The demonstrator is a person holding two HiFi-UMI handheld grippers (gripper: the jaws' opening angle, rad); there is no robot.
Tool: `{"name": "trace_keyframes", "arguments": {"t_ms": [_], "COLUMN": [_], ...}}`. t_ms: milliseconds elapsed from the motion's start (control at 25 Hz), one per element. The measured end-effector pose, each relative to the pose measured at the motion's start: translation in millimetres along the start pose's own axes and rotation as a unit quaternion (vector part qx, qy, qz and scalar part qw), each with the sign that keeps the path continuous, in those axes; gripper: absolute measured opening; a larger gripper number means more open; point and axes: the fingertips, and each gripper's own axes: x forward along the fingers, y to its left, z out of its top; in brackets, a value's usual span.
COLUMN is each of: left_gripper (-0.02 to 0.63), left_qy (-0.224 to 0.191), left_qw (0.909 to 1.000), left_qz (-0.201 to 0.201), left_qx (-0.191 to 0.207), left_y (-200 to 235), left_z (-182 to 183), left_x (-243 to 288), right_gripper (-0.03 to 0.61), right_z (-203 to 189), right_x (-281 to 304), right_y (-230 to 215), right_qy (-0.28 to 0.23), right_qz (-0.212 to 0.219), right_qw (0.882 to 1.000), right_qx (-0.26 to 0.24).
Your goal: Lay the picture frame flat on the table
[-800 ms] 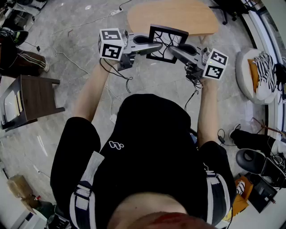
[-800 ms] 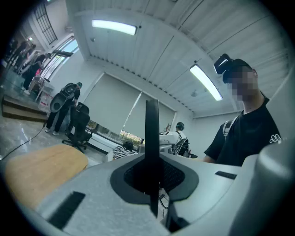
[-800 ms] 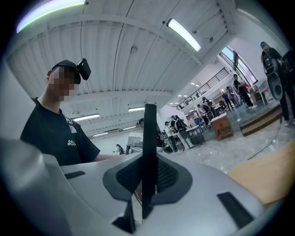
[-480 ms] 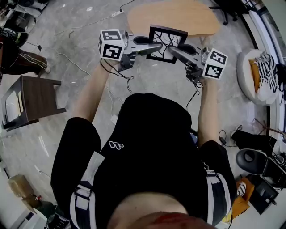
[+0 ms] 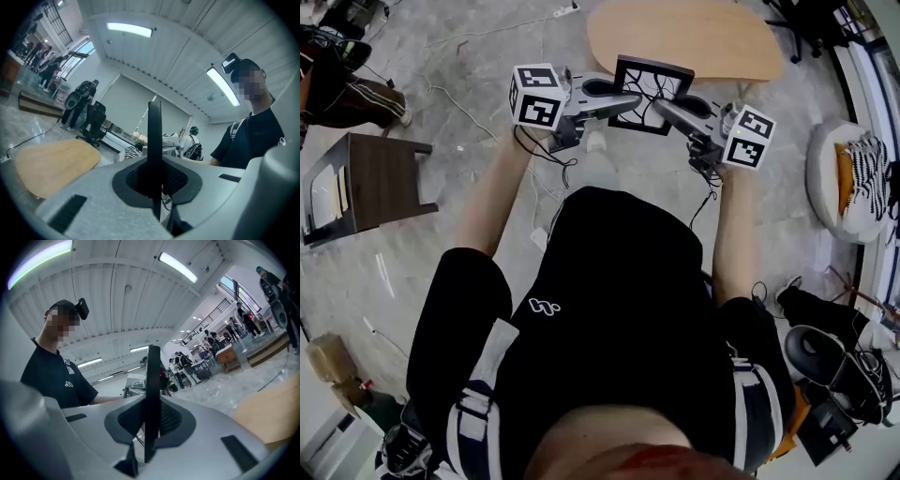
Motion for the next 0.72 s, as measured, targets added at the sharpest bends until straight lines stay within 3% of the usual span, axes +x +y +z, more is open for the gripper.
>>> {"name": "trace_keyframes", "arguments": {"t_ms": [120,320,600,720], "left_gripper": [0.029,0.029,0.029,0.029], "left_qy": [-0.007,-0.012,0.000,0.010], "left_qw": [0.9998,0.9987,0.9943,0.9927], "left_qz": [-0.002,-0.022,-0.064,-0.069], "left_qx": [-0.016,-0.045,-0.085,-0.098], "left_y": [30.2,121.5,287.8,329.1], "left_z": [-2.7,17.2,89.0,107.2], "left_x": [-8.8,-16.6,-28.1,-35.0], "right_gripper": [0.043,0.043,0.043,0.043], "right_z": [-3.3,13.9,81.4,98.1], "right_x": [13.9,39.0,84.1,99.4], "right_y": [-27.7,-115.6,-276.7,-316.1], "right_qy": [0.009,0.015,-0.010,-0.027], "right_qz": [-0.004,-0.033,-0.083,-0.099], "right_qw": [1.000,0.999,0.994,0.991], "right_qx": [0.011,0.038,0.069,0.085]}}
